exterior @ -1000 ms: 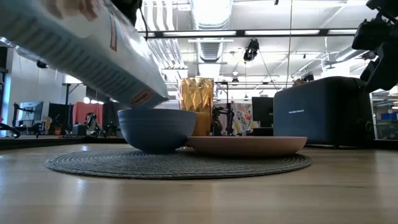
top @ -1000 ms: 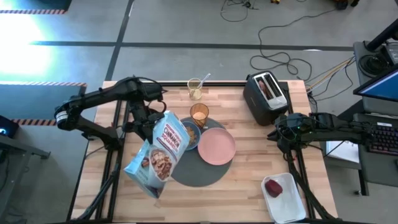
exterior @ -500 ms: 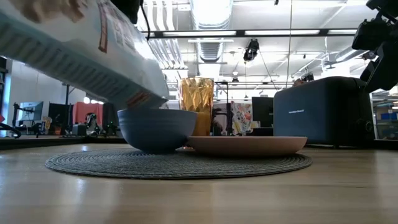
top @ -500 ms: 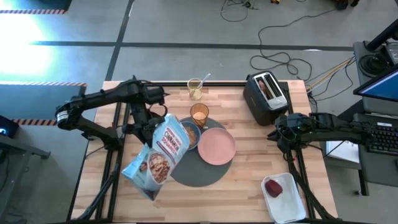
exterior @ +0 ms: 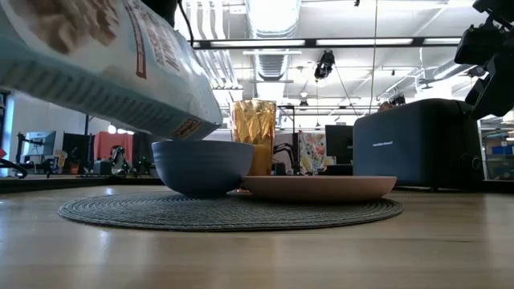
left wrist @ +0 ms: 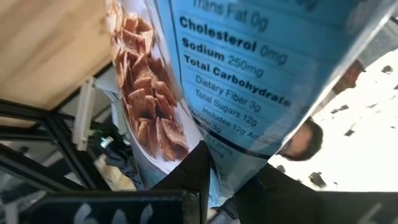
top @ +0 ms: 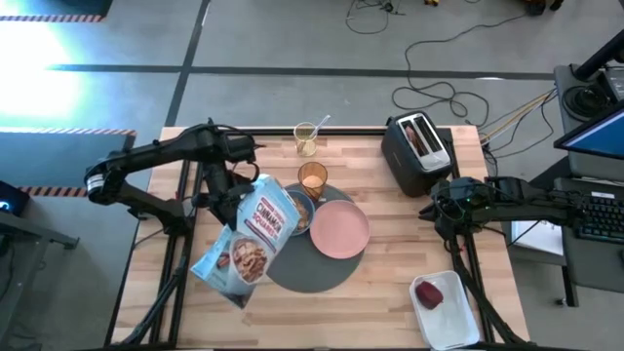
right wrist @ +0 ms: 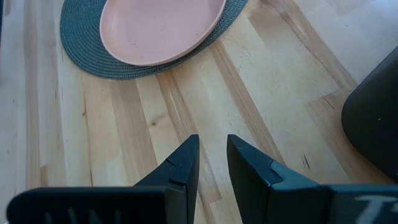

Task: Arrange a breakfast setting
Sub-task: Pour the cereal box into the blue bowl

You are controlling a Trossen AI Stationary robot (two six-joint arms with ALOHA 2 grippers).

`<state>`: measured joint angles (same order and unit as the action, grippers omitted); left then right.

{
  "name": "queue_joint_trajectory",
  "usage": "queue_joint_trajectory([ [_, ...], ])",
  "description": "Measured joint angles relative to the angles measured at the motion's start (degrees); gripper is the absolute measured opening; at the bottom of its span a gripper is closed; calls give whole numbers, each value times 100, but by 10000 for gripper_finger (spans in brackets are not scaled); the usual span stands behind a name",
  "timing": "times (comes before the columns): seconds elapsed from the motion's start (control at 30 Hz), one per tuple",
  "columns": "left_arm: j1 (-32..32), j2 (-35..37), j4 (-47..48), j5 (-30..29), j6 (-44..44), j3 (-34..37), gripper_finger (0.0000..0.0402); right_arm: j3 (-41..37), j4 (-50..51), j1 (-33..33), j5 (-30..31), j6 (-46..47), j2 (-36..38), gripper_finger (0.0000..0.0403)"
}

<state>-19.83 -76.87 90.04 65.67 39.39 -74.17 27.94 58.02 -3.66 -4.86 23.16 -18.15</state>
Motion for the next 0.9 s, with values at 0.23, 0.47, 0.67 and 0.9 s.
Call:
queue_joint_trajectory([
  [0.23,60,193,-1,-514,-161,-2,35,0,1,0,0,0,0,73],
  [0.47,277,393,2,-1405,-482,-2,35,0,0,0,0,1,0,73],
  [0.67,670,445,1,-1907,-988,-4,35,1,0,0,-2,1,0,73],
  [0.9,1184,666,-219,-2795,-1341,-4,35,0,0,0,-2,2,0,73],
])
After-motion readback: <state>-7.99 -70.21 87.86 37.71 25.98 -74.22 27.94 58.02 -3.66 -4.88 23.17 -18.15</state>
